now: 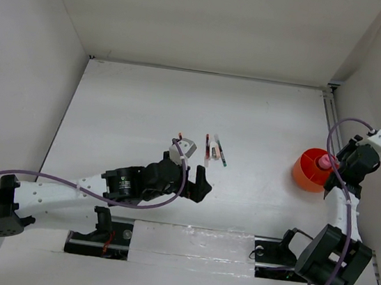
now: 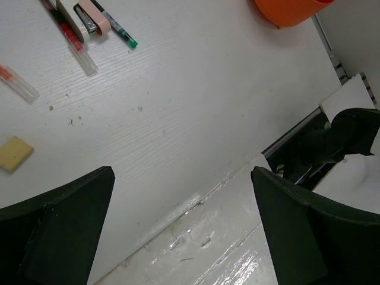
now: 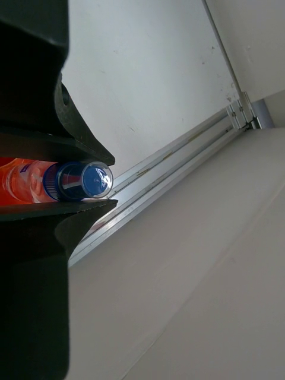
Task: Sort the stationery into containers
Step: Place the stationery in the storage box.
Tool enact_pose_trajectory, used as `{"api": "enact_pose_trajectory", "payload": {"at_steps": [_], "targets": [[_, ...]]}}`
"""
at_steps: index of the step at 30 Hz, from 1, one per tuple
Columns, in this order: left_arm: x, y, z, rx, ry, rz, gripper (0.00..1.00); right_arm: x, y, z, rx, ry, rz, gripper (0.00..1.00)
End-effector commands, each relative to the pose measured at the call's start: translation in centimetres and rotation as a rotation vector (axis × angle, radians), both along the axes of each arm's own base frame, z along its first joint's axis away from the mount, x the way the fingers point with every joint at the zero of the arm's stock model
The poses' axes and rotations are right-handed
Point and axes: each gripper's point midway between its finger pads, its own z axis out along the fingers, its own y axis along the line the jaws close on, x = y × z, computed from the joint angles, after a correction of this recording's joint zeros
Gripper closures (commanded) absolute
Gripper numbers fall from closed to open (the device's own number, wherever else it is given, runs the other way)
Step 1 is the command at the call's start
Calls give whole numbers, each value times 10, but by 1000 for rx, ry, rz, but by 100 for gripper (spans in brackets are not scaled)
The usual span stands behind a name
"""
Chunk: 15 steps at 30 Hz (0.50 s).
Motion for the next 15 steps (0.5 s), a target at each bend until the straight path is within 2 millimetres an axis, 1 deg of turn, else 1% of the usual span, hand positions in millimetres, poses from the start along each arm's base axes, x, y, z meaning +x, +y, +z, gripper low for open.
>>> {"api": "enact_pose_trajectory", "payload": {"at_steps": [1, 4, 5, 7, 8, 9, 10, 11, 12, 13, 14, 15], "targets": [[3, -4, 25, -59, -40, 2, 0, 1, 1, 0, -8, -12, -9, 98], [4, -3, 25, -58, -44, 10, 0, 0, 0, 0, -12, -10, -27, 93], [4, -3, 25, -58, -44, 10, 0, -3, -2, -3, -8, 5, -49, 89], [6, -2, 25, -57, -47, 19, 0, -3, -2, -6, -4, 14, -49, 85], [6, -2, 25, -57, -47, 19, 0, -5, -4, -6, -5, 14, -59, 80], [5, -1, 28, -65, -50, 19, 0, -4, -3, -5, 5, 8, -61, 78], [5, -1, 28, -65, -50, 19, 0, -5, -3, -1, -1, -5, -61, 74], [5, -1, 28, -65, -50, 19, 0, -5, -3, -1, -1, -5, -61, 70], [5, -1, 28, -65, -50, 19, 0, -6, -2, 3, -5, -13, -61, 62], [5, 0, 26, -57, -47, 19, 0, -5, -3, 9, -11, -26, -61, 57], [5, 0, 26, -57, -47, 19, 0, -6, -3, 5, 3, -14, -71, 55], [5, 0, 26, -57, -47, 19, 0, -5, -4, 11, -2, -25, -72, 55]]}}
